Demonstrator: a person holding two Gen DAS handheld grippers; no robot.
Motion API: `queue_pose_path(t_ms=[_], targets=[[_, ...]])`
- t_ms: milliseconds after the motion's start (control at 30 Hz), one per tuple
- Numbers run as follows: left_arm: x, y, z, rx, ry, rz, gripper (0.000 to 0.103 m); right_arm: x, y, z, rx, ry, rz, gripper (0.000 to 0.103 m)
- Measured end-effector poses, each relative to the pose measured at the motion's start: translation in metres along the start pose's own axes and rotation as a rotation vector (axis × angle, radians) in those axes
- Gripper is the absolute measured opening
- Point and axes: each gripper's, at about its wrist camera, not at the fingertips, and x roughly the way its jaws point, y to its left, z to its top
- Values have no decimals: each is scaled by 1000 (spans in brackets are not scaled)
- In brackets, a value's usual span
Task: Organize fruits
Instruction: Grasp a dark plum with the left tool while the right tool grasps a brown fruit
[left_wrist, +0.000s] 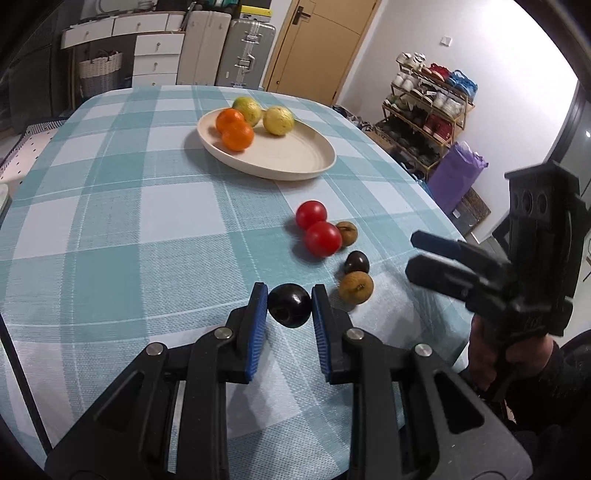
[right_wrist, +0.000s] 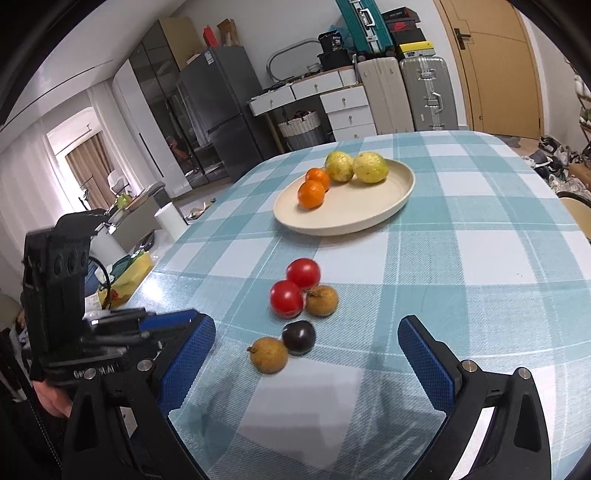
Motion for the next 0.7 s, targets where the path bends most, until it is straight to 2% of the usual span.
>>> queue_pose_path(t_ms=[267, 333, 433, 533, 600, 700], targets=[[-5, 6, -3, -12, -6, 2, 21, 13, 18, -12, -17, 42, -2, 101], [-5, 6, -4, -15, -5, -1, 21, 18, 20, -14, -13, 55, 0, 98], [-6, 7, -5, -16, -5, -2, 22, 24, 22, -17, -9, 74, -3, 89], [-7, 8, -6, -20, -6, -7, 21, 29, 26, -18, -16, 82, -39, 76], [-6, 9, -6, -23, -3, -5, 22, 32, 28, -19, -20, 90, -50, 62], [-5, 11, -7, -26, 0, -4, 22, 34, 31, -20, -25, 92, -60, 55]])
